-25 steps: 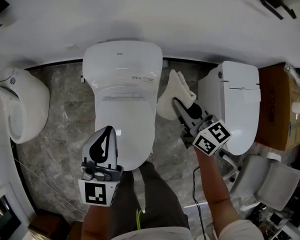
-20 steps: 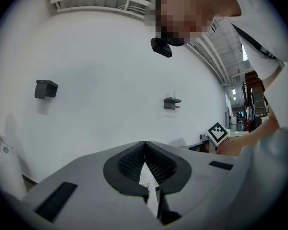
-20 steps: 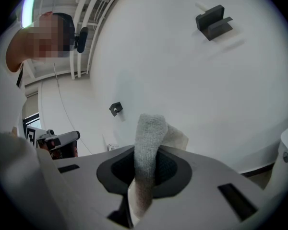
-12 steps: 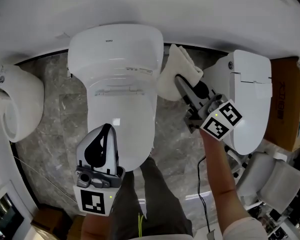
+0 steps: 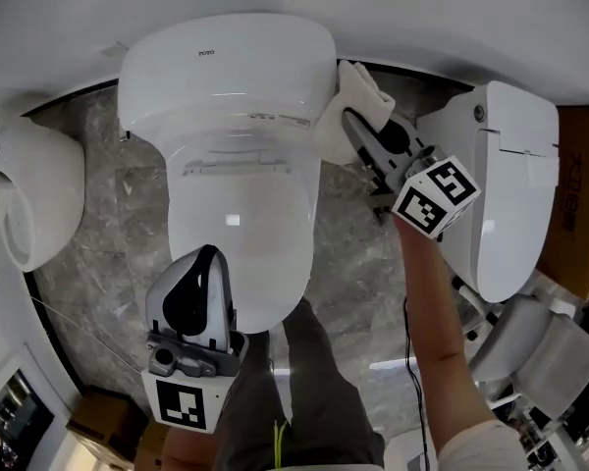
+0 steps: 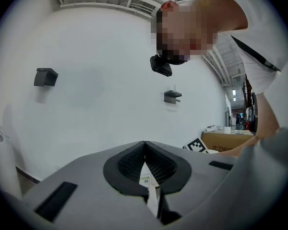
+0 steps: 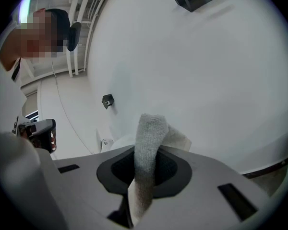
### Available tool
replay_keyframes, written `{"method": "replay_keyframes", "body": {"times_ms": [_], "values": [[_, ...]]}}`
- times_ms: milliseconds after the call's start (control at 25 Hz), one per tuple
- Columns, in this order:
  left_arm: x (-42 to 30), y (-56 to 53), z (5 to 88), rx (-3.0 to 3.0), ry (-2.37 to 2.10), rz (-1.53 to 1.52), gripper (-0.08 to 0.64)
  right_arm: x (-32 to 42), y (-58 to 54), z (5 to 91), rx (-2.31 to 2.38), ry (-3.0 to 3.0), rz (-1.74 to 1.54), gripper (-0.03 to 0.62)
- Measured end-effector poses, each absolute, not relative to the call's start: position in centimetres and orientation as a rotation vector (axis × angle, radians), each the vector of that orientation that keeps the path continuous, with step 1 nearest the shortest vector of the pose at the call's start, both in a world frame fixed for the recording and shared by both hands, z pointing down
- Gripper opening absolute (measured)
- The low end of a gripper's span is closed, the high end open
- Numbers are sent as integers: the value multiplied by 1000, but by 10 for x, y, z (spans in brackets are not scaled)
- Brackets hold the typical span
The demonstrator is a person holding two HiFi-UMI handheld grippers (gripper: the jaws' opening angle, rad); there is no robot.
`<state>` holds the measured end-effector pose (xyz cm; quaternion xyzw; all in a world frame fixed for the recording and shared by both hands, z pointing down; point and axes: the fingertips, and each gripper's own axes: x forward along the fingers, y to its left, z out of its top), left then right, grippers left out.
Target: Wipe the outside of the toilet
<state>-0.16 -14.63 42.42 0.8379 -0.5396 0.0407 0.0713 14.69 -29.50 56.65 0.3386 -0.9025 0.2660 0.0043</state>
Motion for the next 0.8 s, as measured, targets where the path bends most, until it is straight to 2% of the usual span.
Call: {"method": "replay_keyframes", "body": {"times_ms": [800], "values": [[-8,-149,470,2512,-1601,160,17,159,-333,642,1182,-2758,762,71]]}}
